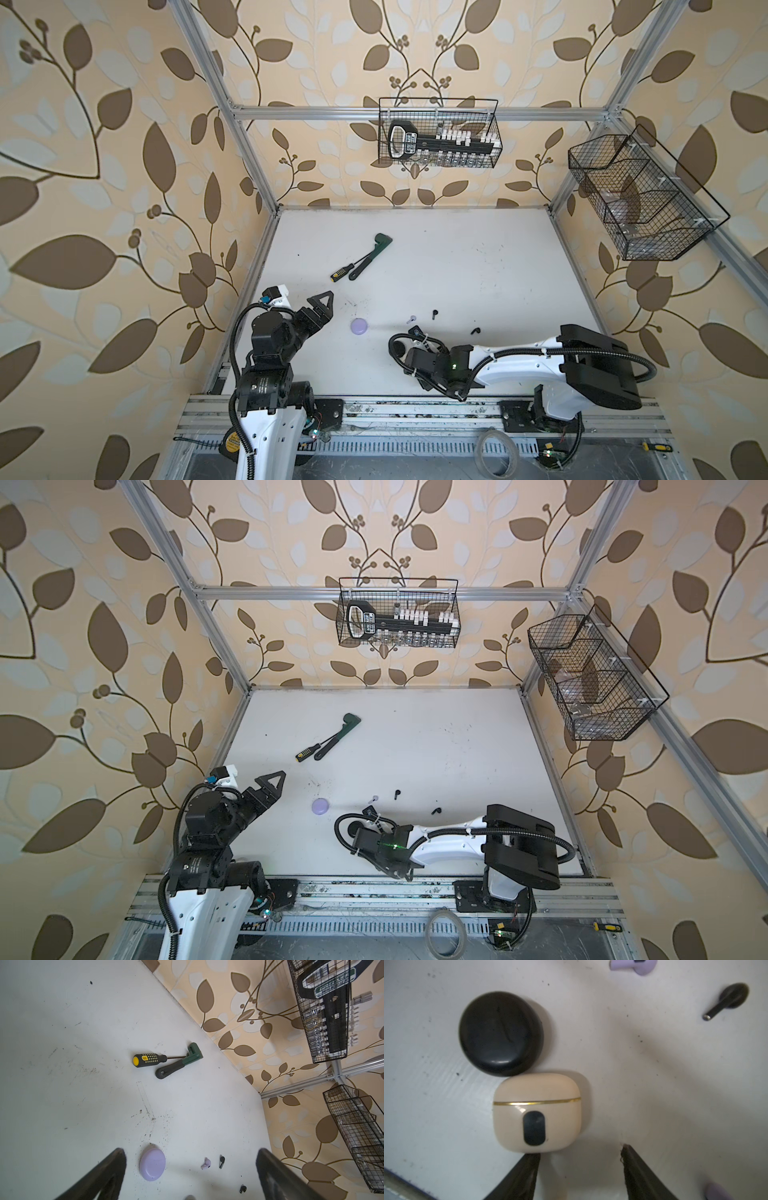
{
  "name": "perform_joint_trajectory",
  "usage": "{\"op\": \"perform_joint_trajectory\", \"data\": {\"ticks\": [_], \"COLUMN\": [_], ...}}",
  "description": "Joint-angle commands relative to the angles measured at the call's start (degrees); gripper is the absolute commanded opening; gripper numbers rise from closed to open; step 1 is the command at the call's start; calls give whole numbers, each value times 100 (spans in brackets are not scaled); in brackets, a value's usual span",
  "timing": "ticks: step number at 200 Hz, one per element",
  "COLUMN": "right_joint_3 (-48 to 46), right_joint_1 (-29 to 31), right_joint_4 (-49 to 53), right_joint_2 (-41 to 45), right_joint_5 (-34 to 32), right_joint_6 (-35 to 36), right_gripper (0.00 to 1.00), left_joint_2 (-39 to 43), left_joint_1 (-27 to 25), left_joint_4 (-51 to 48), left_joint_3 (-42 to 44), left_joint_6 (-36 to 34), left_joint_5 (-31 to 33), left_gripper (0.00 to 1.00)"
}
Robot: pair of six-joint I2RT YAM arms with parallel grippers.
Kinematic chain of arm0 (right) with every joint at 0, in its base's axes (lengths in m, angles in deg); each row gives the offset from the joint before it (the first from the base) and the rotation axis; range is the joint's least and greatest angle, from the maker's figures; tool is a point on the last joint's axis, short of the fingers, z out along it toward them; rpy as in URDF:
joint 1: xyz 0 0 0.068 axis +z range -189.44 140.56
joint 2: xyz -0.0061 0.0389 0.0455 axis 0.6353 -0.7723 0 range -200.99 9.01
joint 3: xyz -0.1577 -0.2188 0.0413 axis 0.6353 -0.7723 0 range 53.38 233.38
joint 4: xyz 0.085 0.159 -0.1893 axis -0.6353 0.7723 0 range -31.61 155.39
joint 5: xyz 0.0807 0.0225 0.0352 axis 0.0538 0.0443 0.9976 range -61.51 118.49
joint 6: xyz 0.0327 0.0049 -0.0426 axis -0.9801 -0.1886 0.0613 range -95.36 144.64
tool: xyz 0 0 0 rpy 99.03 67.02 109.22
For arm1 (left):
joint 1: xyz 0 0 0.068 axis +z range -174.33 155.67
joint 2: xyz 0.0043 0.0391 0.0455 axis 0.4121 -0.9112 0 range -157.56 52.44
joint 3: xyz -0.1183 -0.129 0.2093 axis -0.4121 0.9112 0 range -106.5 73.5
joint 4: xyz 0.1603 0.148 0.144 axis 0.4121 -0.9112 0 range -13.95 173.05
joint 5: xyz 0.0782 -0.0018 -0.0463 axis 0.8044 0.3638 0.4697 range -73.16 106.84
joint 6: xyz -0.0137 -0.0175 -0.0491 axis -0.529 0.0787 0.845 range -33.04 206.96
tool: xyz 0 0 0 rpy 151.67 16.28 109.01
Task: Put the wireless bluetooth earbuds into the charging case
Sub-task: 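Lower the right gripper and grasp the cream charging case, then lift the cream case toward the left gripper while the left gripper reaches in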
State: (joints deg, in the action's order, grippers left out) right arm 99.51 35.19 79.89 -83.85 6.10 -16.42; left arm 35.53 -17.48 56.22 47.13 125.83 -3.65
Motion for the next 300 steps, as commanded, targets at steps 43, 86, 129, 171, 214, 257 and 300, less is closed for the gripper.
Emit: {"op": "perform_joint_trajectory", "data": {"ticks": [43, 86, 129, 171, 214, 257, 300], "right_joint_3": [453, 357, 153, 107, -6, -166, -1147], "right_joint_1": [-223, -475, -372, -368, -171, 216, 340], "right_joint_4": [-14, -47, -437, -562, -720, -1473, -4272], "right_joint_2": [-524, -528, -409, -523, -308, 578, 1914], "right_joint_5": [-31, -107, 149, 213, 44, -995, -1638], "right_joint_6": [224, 291, 526, 616, 788, 1693, 4115], "right_gripper": [68, 68, 60, 50, 36, 21, 8], "left_joint_2": [55, 12, -79, -268, -534, -955, -1560], "left_joint_1": [34, 31, 31, 27, 34, 35, 44], "left_joint_4": [27, 53, 132, 240, 365, 461, 902], "left_joint_3": [-105, -135, -131, -137, -204, -737, -1213], "left_joint_6": [-152, -163, -128, -112, -67, 236, 889], "left_joint_5": [80, 21, -84, -289, -488, -675, -1093], "left_gripper": [99, 99, 99, 99, 99, 98, 97]}}
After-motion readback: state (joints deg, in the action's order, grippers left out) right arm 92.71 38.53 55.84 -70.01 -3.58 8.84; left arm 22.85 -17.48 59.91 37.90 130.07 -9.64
